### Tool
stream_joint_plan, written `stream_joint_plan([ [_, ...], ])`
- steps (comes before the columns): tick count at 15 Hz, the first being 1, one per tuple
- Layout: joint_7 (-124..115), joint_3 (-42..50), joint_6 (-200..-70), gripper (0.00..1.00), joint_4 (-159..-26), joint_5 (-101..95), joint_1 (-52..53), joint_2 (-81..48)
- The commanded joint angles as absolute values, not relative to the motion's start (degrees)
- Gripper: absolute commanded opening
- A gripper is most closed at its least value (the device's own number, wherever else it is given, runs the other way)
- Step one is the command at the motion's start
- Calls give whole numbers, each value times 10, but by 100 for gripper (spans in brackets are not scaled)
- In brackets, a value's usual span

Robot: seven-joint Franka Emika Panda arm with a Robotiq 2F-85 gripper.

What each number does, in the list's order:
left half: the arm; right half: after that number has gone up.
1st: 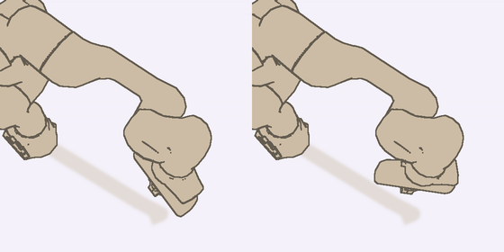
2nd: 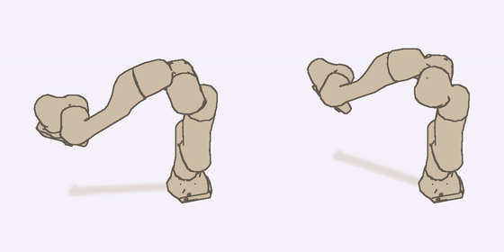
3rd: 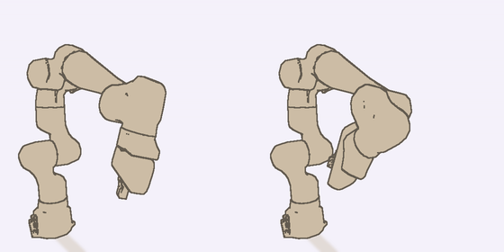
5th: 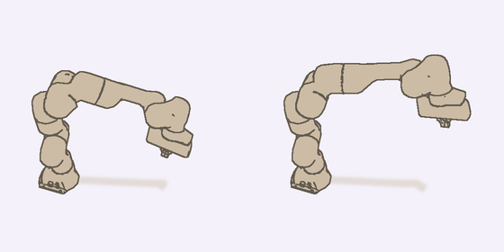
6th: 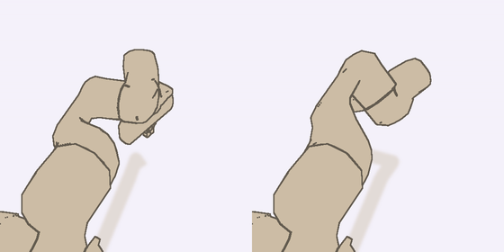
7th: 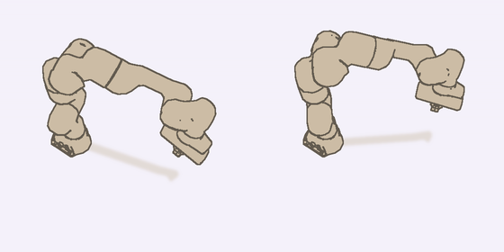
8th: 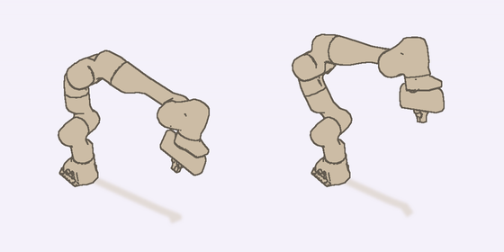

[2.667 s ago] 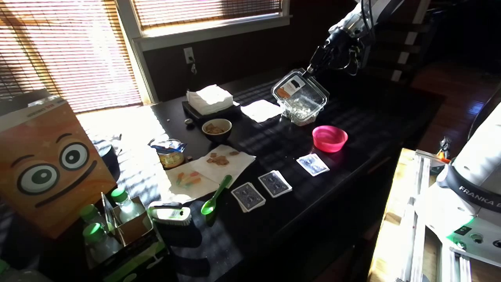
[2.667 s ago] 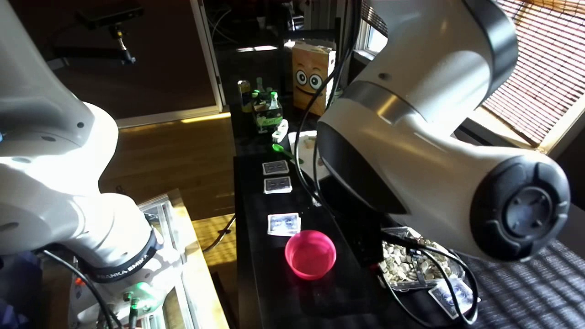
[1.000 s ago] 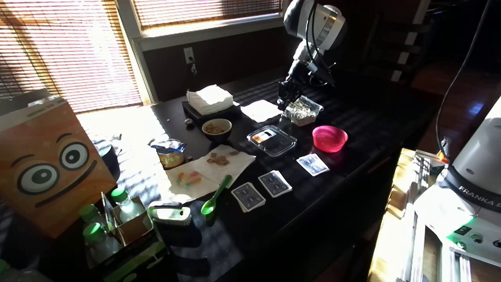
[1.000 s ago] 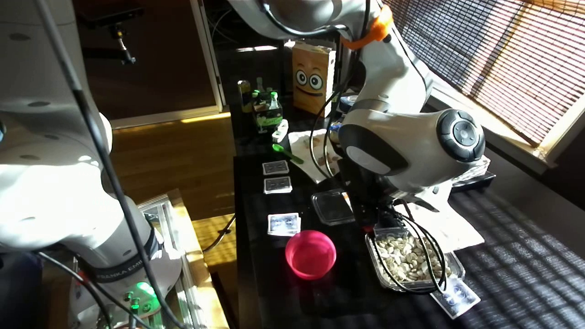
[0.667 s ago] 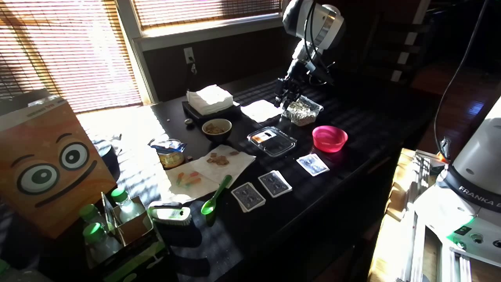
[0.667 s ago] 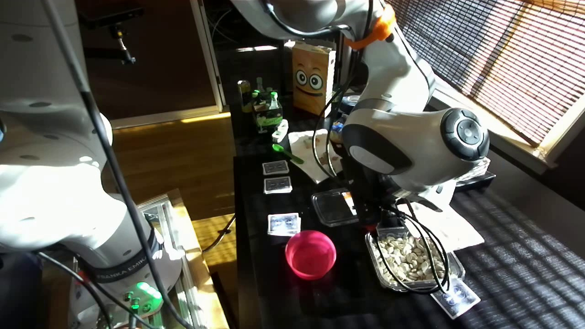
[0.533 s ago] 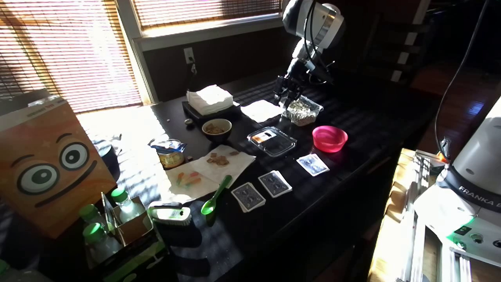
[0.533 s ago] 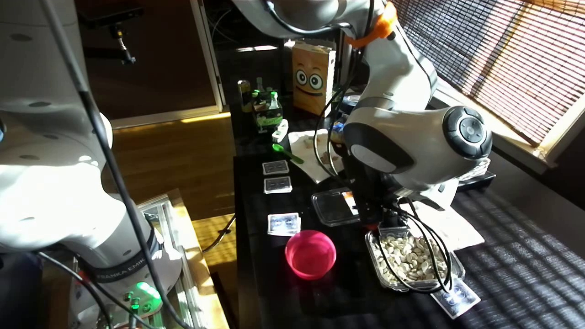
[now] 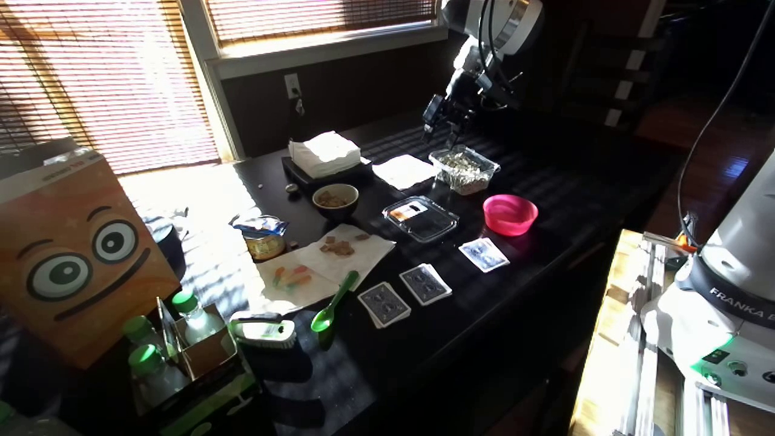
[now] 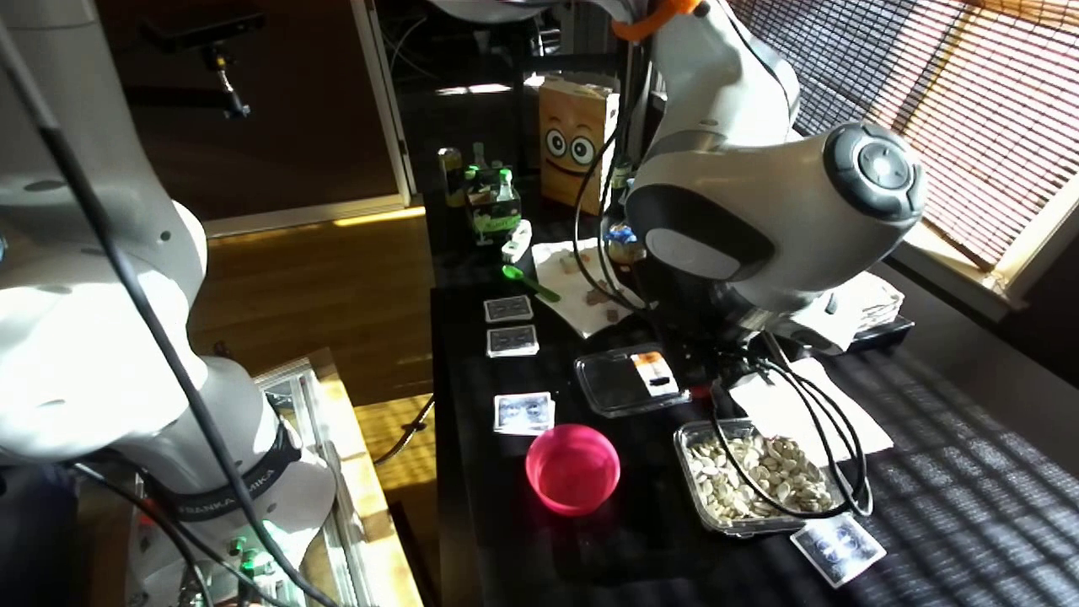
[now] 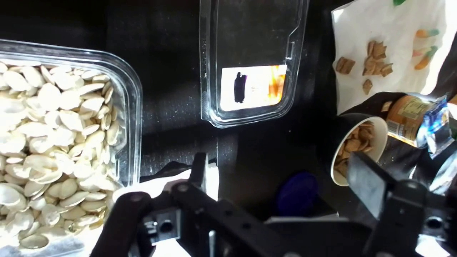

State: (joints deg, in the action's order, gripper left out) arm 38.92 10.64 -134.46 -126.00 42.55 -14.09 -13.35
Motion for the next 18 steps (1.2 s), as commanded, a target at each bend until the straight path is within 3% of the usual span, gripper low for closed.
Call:
stream_joint_plan([
  [1,324,110,-1390,100,-1320,344,-130,-54],
  [5,233,109,-1469,100,-1363,203,-123,-7],
  [11,96,111,-1490,100,-1400,-2,-125,38],
  [18,80,112,-1480,100,-1393,-36,-125,39],
])
